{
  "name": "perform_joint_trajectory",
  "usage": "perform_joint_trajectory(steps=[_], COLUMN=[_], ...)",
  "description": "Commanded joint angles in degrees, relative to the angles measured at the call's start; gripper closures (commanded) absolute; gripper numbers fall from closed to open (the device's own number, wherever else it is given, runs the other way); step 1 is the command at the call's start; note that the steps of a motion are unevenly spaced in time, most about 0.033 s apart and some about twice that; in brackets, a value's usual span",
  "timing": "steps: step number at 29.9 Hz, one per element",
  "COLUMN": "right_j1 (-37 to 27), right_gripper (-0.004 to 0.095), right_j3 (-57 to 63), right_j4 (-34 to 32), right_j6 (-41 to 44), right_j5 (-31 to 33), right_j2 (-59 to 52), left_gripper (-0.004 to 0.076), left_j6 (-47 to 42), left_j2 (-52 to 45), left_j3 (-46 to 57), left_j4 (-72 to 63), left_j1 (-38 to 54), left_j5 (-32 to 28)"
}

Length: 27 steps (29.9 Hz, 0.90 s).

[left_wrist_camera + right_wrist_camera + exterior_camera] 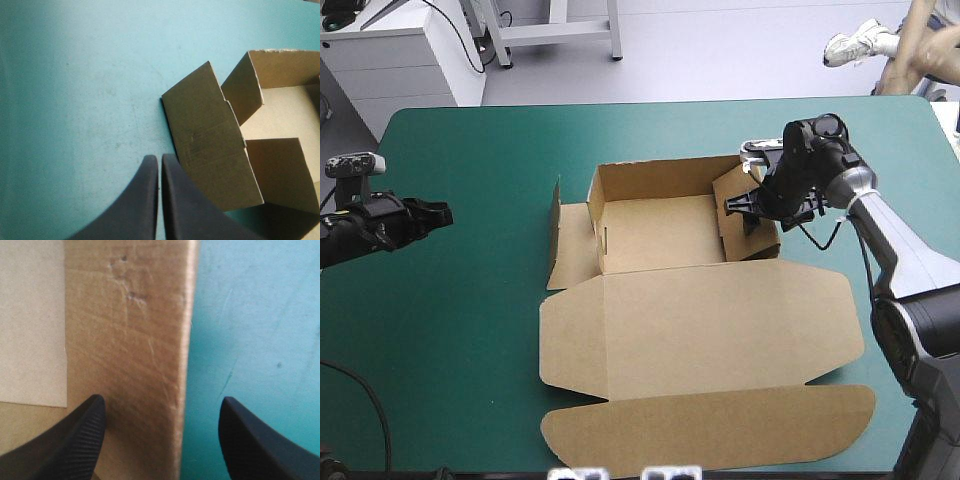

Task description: Fold the box

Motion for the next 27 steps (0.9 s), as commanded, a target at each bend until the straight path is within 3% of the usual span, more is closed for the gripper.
perform_joint_trajectory(steps=[1, 3, 5, 11, 27], right_j1=[-0.13, -0.13, -0.13, -0.13, -0.24], right_gripper=[0.0306, 0.0314, 0.0404, 0.0933, 0.0928], right_j3=[-1.25, -1.17, -1.17, -1.17, -4.9], right_j4=[1.85, 2.19, 2.07, 2.07, 2.5], right_j6=[-1.37, -1.92, -3.99, -7.24, -14.85], right_j5=[0.82, 0.82, 0.82, 0.92, 0.92], right_j2=[-1.79, -1.65, -1.65, -1.5, -4.14], left_gripper=[0.0716, 0.0716, 0.0716, 0.0716, 0.0716], left_j6=[-0.05, -0.05, -0.05, -1.49, -3.11], left_j2=[-1.31, -1.31, -1.31, -0.84, 10.5], left_j3=[-1.6, -1.6, -1.6, -1.6, -1.6], left_j4=[-3.56, -3.56, -3.56, -3.56, -7.84], left_j1=[-0.22, -0.22, -0.22, -0.22, -0.22], left_j5=[-1.9, -1.9, -1.9, -1.9, -2.95])
